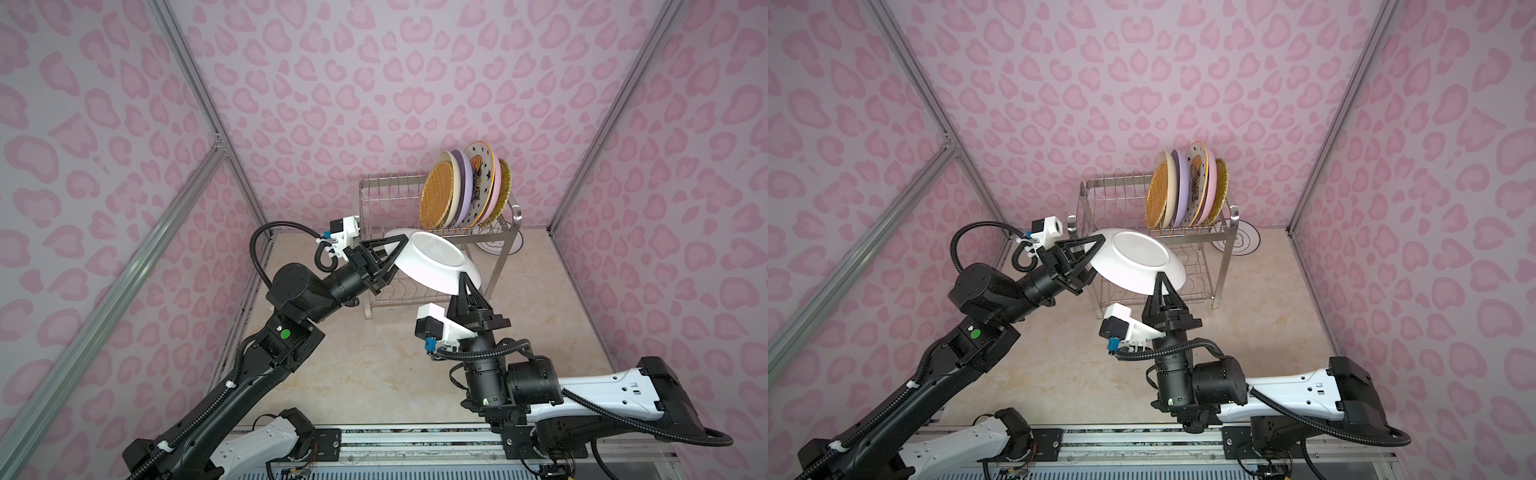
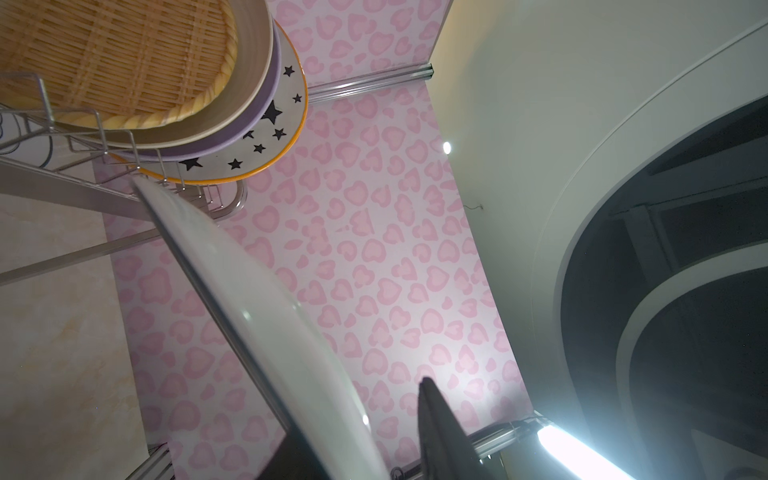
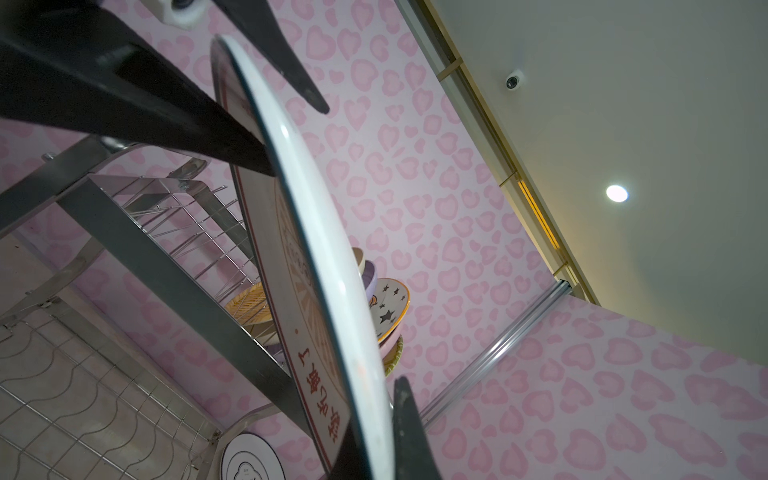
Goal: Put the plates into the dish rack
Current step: 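Grasp the plate rim with the left gripper while right gripper opens below, then lower the sunburst plate into the rack with left gripper while right gripper draws back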
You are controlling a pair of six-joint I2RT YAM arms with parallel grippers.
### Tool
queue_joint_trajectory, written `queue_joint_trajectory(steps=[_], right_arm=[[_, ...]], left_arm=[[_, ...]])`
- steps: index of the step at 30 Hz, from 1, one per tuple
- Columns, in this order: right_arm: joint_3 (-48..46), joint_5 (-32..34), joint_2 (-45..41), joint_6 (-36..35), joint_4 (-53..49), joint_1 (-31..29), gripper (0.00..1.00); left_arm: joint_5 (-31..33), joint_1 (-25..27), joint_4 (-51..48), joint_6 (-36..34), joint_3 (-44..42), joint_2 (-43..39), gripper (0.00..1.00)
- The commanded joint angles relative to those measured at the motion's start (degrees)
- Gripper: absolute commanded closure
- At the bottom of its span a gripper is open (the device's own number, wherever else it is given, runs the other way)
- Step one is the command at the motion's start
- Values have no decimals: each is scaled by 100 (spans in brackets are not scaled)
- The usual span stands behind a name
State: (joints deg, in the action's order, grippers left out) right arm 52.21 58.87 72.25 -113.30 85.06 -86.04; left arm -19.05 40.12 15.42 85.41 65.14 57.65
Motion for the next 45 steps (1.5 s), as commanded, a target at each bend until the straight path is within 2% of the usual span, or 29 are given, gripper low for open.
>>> queue_joint_trajectory(steps=[1, 3, 6, 8, 13, 14, 15, 16, 18, 19, 22, 23, 24, 27, 29, 32, 34, 36, 40, 45], right_arm=[[-22, -240, -34, -70, 410, -10, 100], [-43, -258, -53, -75, 409, -15, 100], [-73, -271, -36, -91, 418, -9, 100], [-93, -286, -27, -66, 424, -9, 100], [-112, -297, -14, -4, 422, -14, 100], [-98, -291, -9, 20, 424, -25, 100], [-75, -257, 4, 32, 423, -40, 91], [-45, -232, 23, 13, 422, -60, 72], [61, -111, 60, 4, 420, -108, 45], [134, -2, 69, 39, 420, -128, 36], [315, 343, -61, 305, 325, -272, 20], [318, 433, -156, 492, 115, -329, 11], [294, 562, -305, 783, -219, -404, 1], [247, 873, -791, 1834, -1379, -543, 1], [250, 1035, -1187, 2797, -2298, -578, 1], [447, 1002, -1992, 5163, -4911, -545, 1], [760, 736, -2531, 7057, -6878, -290, 1], [922, 400, -2881, 8274, -8041, 89, 1], [1046, 54, -3131, 9471, -9183, 705, 1], [1128, -532, -3066, 10506, -10101, 1379, 1]], left_arm=[[97, -6, -155, 3, 7, -77, 70], [127, -4, -211, 7, -23, -118, 71], [182, -8, -274, 19, -40, -172, 79], [200, -5, -340, -9, -18, -187, 80], [209, -5, -417, -60, 42, -175, 97], [200, -4, -402, -69, 50, -162, 97], [192, -10, -379, -95, 74, -144, 97], [178, -5, -366, -159, 128, -123, 97], [143, -11, -393, -374, 299, -81, 97], [130, -6, -417, -537, 441, -42, 97], [163, -4, -873, -1123, 967, 76, 97], [180, -9, -945, -1308, 1127, 124, 97], [231, -6, -1196, -1567, 1443, 190, 97], [310, -5, -1691, -2152, 2085, 396, 97], [367, -4, -2048, -2567, 2534, 550, 97], [691, -8, -2790, -3295, 3241, 777, 97], [924, -5, -3309, -3853, 3786, 993, 97], [1197, -15, -3843, -4277, 4290, 1231, 97], [1496, -11, -4651, -5095, 5269, 1822, 97], [1499, -17, -5484, -5723, 6526, 2799, 97]])
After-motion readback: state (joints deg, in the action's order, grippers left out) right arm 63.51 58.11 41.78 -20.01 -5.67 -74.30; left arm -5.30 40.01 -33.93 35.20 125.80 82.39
